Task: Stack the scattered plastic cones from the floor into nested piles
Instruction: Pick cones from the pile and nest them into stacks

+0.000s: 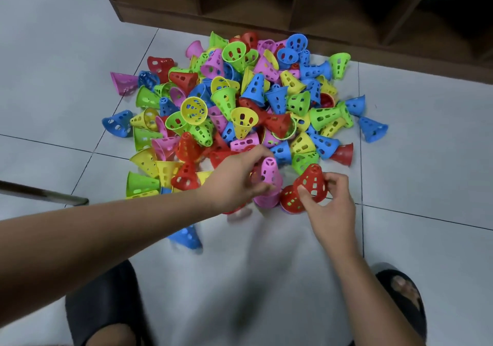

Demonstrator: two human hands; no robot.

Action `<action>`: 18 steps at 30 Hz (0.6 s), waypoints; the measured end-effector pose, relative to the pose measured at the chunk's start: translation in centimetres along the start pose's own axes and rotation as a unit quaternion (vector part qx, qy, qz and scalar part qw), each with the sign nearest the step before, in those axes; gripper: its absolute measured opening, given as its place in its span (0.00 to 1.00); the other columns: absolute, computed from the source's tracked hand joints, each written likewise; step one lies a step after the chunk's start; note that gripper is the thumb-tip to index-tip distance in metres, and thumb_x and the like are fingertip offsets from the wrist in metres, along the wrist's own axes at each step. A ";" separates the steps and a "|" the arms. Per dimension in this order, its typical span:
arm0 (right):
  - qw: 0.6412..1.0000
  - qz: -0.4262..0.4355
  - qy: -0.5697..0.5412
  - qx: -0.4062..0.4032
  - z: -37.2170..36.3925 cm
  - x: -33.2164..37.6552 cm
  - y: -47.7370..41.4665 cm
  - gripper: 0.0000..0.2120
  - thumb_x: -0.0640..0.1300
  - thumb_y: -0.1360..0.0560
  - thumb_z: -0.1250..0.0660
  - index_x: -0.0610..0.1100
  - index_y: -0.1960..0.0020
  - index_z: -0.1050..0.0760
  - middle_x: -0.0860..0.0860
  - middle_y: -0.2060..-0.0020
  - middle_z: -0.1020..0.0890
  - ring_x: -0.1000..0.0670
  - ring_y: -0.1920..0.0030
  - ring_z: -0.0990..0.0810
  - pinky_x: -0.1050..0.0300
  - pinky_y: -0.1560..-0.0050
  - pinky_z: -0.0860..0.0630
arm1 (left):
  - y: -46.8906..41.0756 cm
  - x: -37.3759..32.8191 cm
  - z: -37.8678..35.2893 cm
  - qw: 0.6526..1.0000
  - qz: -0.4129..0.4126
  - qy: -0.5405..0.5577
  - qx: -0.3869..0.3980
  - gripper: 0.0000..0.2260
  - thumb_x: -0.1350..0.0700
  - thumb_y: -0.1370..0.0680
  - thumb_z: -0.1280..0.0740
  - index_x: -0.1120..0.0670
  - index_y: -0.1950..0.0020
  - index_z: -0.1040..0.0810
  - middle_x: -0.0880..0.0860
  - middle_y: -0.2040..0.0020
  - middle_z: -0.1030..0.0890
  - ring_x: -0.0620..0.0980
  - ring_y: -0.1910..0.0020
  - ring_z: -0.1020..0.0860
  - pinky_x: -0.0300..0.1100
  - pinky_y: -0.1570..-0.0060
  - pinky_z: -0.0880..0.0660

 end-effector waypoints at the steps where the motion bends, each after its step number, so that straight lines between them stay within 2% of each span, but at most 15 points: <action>1: 1.000 -0.012 -0.001 0.002 -0.1 -0.9 0.3 0.21 0.50 0.28 0.19 0.56 0.42 0.27 0.60 0.47 0.16 0.66 0.46 0.20 0.67 0.48 0.27 | -0.3 0.1 -0.7 1.000 -0.007 -0.009 0.003 0.22 0.52 0.25 0.20 0.46 0.38 0.27 0.46 0.47 0.19 0.50 0.52 0.21 0.49 0.53 0.21; 5: 0.998 -0.040 0.018 0.034 -1.3 -3.5 1.2 0.22 0.48 0.26 0.19 0.56 0.38 0.27 0.63 0.46 0.18 0.62 0.45 0.21 0.67 0.47 0.28 | -0.5 1.7 -3.8 0.997 -0.014 -0.068 0.046 0.21 0.54 0.26 0.22 0.46 0.39 0.27 0.47 0.44 0.19 0.52 0.49 0.20 0.49 0.54 0.22; 7: 0.997 -0.045 0.040 0.055 -2.0 -4.4 1.2 0.25 0.48 0.27 0.19 0.57 0.37 0.28 0.62 0.44 0.18 0.56 0.42 0.19 0.59 0.46 0.26 | -0.1 2.8 -4.9 0.995 0.000 -0.078 0.067 0.19 0.50 0.25 0.22 0.47 0.39 0.27 0.49 0.43 0.19 0.54 0.49 0.20 0.51 0.53 0.21; 9: 0.994 -0.051 0.064 0.069 -2.4 -4.8 1.1 0.30 0.50 0.29 0.18 0.58 0.32 0.28 0.57 0.38 0.18 0.51 0.37 0.19 0.55 0.42 0.25 | 0.5 3.4 -5.2 0.994 0.014 -0.080 0.075 0.22 0.45 0.24 0.22 0.47 0.35 0.27 0.50 0.40 0.19 0.55 0.47 0.19 0.47 0.53 0.21; 11: 0.994 -0.035 0.077 0.062 -2.6 -4.2 1.2 0.36 0.49 0.30 0.18 0.56 0.27 0.29 0.55 0.31 0.22 0.51 0.32 0.23 0.54 0.36 0.25 | 1.2 3.8 -4.8 0.995 0.021 -0.073 0.064 0.27 0.43 0.25 0.22 0.47 0.31 0.28 0.50 0.36 0.19 0.54 0.45 0.18 0.46 0.51 0.21; 13: 0.996 0.004 0.077 0.037 -2.8 -2.7 1.7 0.36 0.46 0.29 0.19 0.56 0.25 0.30 0.56 0.29 0.25 0.50 0.28 0.27 0.49 0.32 0.24 | 2.1 4.3 -3.8 0.997 0.029 -0.066 0.040 0.29 0.47 0.26 0.20 0.48 0.29 0.27 0.49 0.36 0.20 0.51 0.44 0.19 0.46 0.49 0.20; 15: 0.994 0.071 0.080 0.012 -3.5 -0.9 2.6 0.35 0.44 0.28 0.20 0.54 0.25 0.30 0.55 0.28 0.26 0.49 0.27 0.28 0.44 0.31 0.24 | 3.4 5.2 -2.6 0.996 0.037 -0.073 0.025 0.25 0.51 0.26 0.20 0.48 0.32 0.26 0.46 0.41 0.21 0.48 0.47 0.21 0.44 0.52 0.22; 18: 0.976 0.190 0.106 0.015 -5.9 1.5 4.3 0.27 0.41 0.26 0.23 0.47 0.29 0.25 0.52 0.30 0.24 0.50 0.27 0.27 0.44 0.32 0.25 | 6.1 6.4 -1.4 0.995 0.049 -0.082 0.025 0.19 0.50 0.25 0.21 0.48 0.38 0.24 0.45 0.47 0.21 0.45 0.52 0.22 0.40 0.55 0.24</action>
Point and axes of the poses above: each hand's wrist, its own y-axis away from the middle knuckle, its own z-axis out of the back of the hand, x = y × z, the point moved 4 cm from there along -y, towards the middle knuckle
